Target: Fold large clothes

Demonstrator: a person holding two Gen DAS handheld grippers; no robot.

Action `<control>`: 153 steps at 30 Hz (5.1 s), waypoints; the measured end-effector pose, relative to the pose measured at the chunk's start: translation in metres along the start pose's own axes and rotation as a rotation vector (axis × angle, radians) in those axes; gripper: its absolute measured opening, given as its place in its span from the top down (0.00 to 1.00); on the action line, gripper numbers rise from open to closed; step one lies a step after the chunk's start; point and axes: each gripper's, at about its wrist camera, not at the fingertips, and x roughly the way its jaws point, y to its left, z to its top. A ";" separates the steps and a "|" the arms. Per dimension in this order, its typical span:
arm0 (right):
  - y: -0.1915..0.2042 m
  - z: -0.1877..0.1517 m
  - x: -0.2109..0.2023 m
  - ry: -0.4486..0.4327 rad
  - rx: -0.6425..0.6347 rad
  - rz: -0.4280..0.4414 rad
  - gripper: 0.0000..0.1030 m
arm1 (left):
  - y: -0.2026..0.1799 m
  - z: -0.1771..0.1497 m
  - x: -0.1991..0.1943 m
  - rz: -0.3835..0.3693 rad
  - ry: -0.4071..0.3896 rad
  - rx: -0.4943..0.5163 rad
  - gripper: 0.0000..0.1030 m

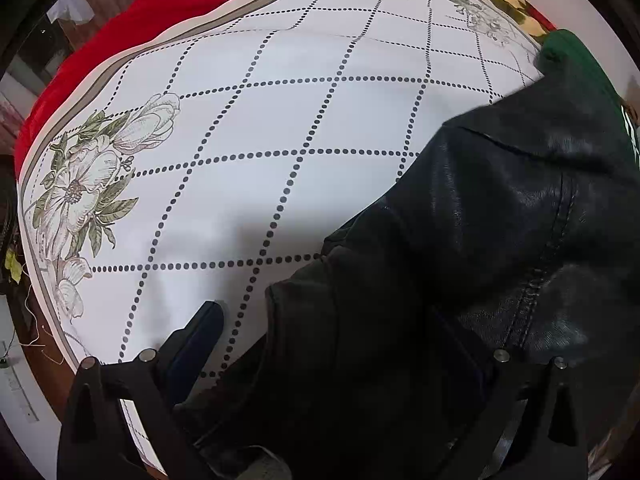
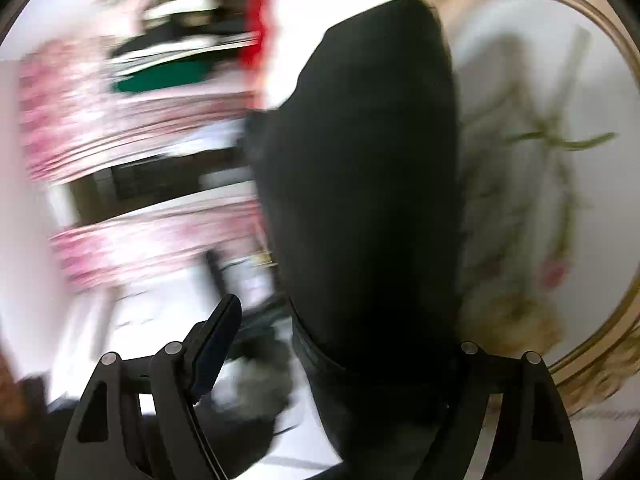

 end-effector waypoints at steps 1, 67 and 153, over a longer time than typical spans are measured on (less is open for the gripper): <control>0.004 -0.003 0.000 0.013 -0.007 0.048 0.19 | 0.000 0.000 0.000 0.001 -0.002 0.005 0.00; 0.119 0.145 -0.297 -0.533 -0.032 0.228 0.56 | -0.227 0.243 -0.148 -0.645 -0.415 -0.125 0.43; 0.701 -0.442 -0.146 -1.166 -0.101 -1.491 0.00 | -0.160 -0.007 -0.589 -0.200 -0.552 0.584 0.02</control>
